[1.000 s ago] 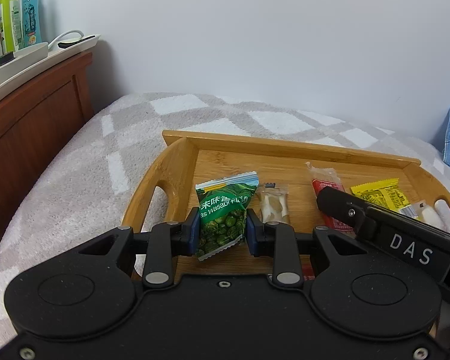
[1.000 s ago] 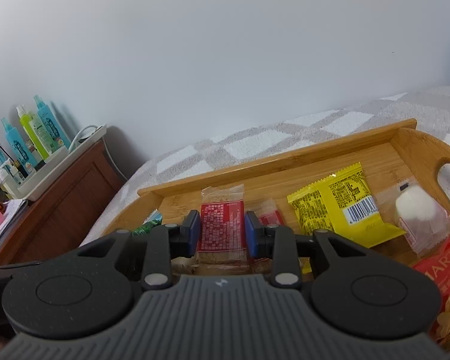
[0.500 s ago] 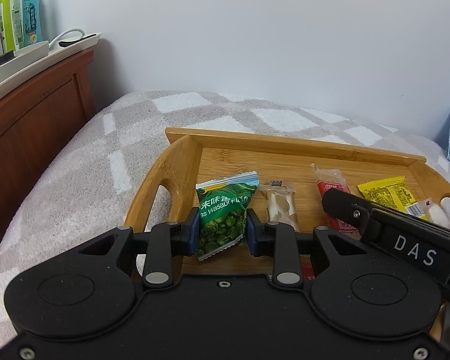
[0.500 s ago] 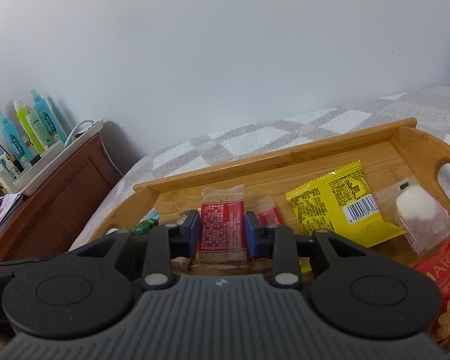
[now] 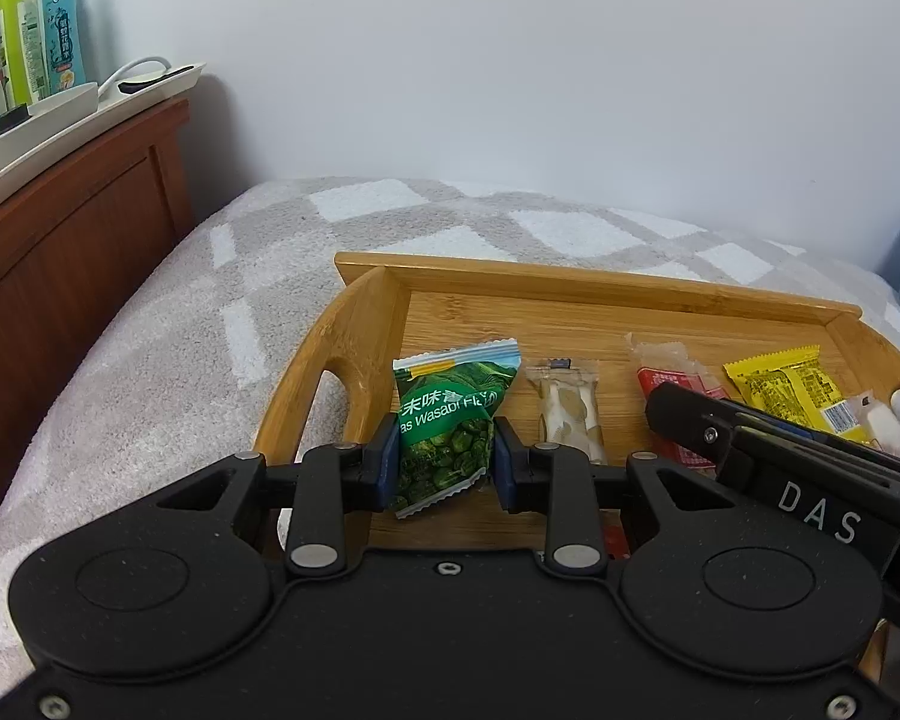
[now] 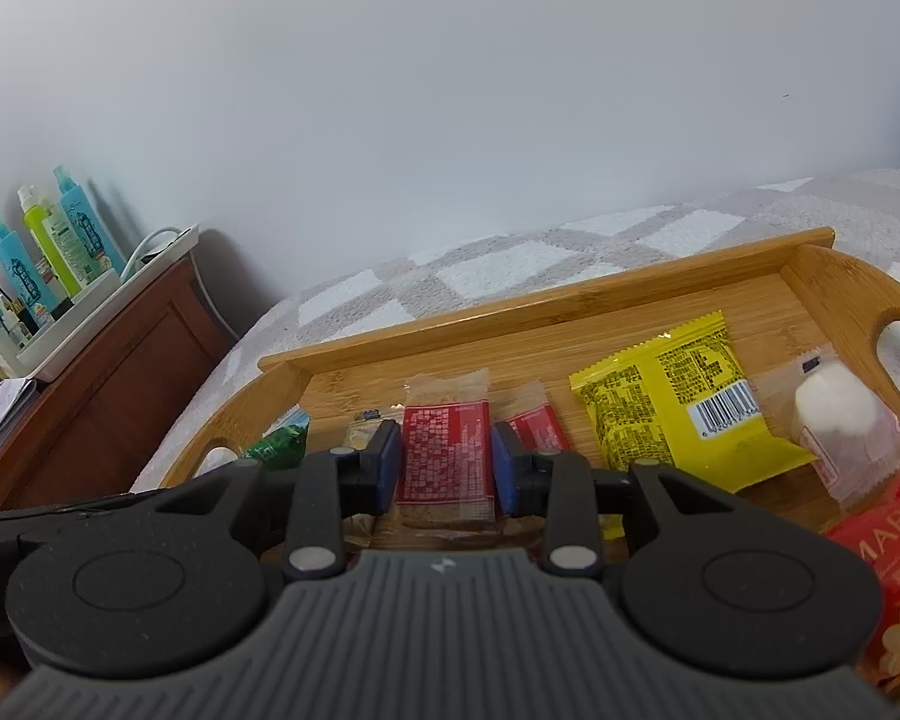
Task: Organize snacks
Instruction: 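Lower both packets into the tray and open both tools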
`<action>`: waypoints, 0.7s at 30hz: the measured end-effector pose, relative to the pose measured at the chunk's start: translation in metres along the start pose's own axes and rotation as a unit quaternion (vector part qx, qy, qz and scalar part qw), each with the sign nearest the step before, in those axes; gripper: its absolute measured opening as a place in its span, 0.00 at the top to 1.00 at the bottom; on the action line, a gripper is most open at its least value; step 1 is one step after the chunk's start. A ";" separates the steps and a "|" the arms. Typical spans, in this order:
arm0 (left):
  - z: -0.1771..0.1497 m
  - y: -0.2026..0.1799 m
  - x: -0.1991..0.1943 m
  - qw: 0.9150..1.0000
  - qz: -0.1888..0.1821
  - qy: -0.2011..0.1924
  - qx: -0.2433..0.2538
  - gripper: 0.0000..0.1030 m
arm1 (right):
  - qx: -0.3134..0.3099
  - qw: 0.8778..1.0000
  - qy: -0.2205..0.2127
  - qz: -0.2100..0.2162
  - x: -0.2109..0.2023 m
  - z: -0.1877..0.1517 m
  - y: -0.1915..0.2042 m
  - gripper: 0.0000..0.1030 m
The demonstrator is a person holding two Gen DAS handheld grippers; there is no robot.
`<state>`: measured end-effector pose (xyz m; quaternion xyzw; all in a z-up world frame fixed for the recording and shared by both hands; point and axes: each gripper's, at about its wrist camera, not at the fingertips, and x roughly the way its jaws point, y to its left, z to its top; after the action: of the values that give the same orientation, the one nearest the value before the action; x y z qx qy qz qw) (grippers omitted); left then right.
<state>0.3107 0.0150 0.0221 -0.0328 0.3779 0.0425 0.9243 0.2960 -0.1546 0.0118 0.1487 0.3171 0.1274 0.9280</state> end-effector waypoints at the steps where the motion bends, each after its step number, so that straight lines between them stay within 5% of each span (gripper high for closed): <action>1: 0.000 0.000 0.000 1.000 0.000 0.000 0.001 0.71 | -0.002 1.000 0.000 -0.001 0.000 0.000 0.000 0.62; 21: 0.000 -0.001 0.000 1.000 0.001 -0.001 0.004 0.70 | -0.002 1.000 0.000 0.002 0.000 0.000 0.001 0.61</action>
<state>0.3108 0.0140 0.0220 -0.0291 0.3775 0.0422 0.9246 0.2959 -0.1543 0.0125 0.1477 0.3164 0.1297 0.9280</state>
